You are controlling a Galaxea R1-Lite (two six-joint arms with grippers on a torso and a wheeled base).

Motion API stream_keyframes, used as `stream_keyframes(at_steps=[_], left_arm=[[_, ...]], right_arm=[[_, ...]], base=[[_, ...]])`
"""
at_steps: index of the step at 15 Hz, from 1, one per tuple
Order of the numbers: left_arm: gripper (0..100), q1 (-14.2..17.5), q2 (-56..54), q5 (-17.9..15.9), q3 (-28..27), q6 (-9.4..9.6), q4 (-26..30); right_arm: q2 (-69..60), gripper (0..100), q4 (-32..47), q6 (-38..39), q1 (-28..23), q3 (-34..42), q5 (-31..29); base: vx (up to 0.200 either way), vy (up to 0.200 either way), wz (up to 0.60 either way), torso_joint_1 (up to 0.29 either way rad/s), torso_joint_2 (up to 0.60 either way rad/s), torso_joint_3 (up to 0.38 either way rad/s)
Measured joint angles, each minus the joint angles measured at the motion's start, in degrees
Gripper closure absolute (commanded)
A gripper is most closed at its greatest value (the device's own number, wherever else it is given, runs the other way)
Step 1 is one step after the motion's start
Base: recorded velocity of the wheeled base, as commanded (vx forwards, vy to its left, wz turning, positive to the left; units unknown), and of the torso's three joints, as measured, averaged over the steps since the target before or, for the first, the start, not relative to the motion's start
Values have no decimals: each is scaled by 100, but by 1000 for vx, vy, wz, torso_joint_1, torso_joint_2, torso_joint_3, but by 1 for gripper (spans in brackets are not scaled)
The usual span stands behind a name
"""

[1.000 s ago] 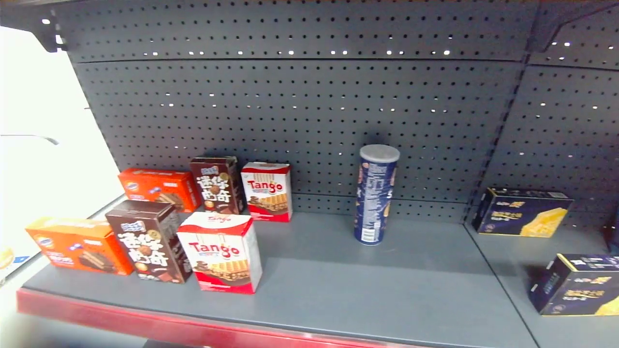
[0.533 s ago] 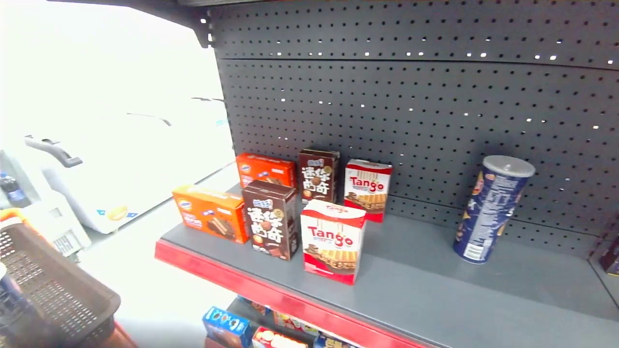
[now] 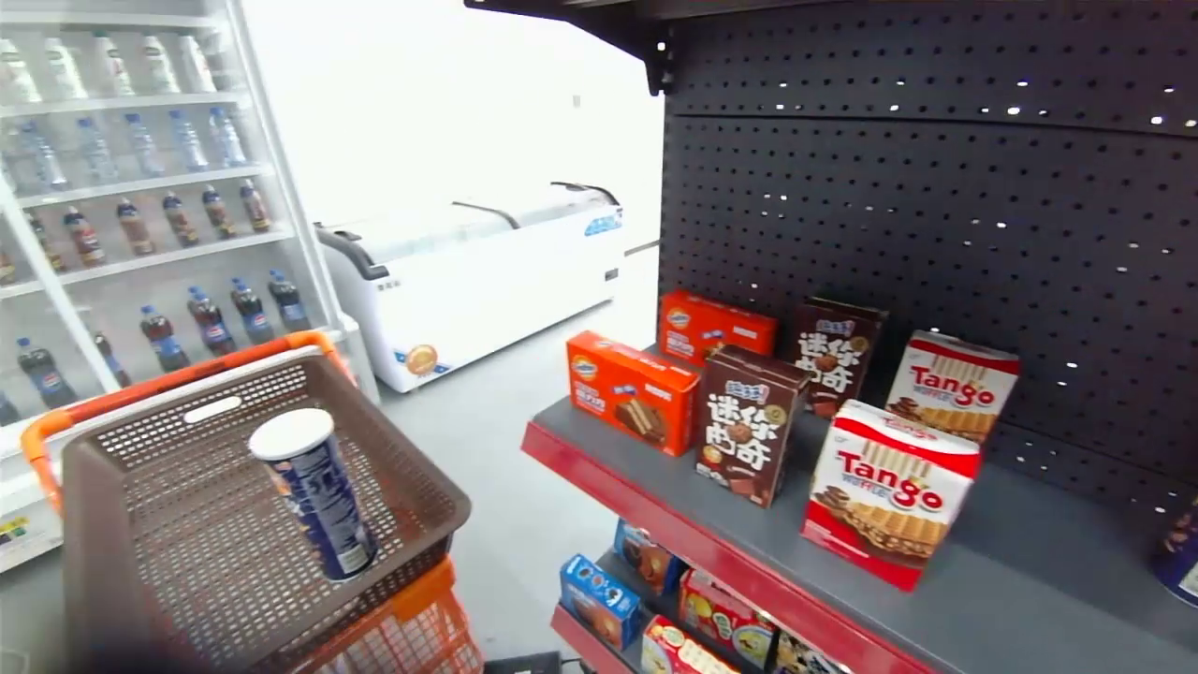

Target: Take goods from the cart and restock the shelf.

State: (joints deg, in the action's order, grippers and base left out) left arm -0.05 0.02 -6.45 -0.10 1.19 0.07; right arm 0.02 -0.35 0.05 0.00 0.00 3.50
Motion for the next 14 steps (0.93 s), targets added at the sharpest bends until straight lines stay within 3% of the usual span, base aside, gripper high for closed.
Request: stream_keyframes(at_steps=[5,8,11,14], left_arm=[[0,7,0,178,-20,104,9],[0,-6,355,286,-649,247,145],[0,21,1690,407,-1492,312,216],[0,65,3690,667,-2167,236,-294]], right_arm=[[0,0,-2,-2,2,0,-2],[0,0,-7,-5,0,0,-2],[0,0,-7,-5,0,0,-2],[0,0,-7,-5,0,0,0]], base=[[0,0,0,0,0,0],[0,0,0,0,0,0],[0,0,0,0,0,0],[0,0,0,0,0,0]])
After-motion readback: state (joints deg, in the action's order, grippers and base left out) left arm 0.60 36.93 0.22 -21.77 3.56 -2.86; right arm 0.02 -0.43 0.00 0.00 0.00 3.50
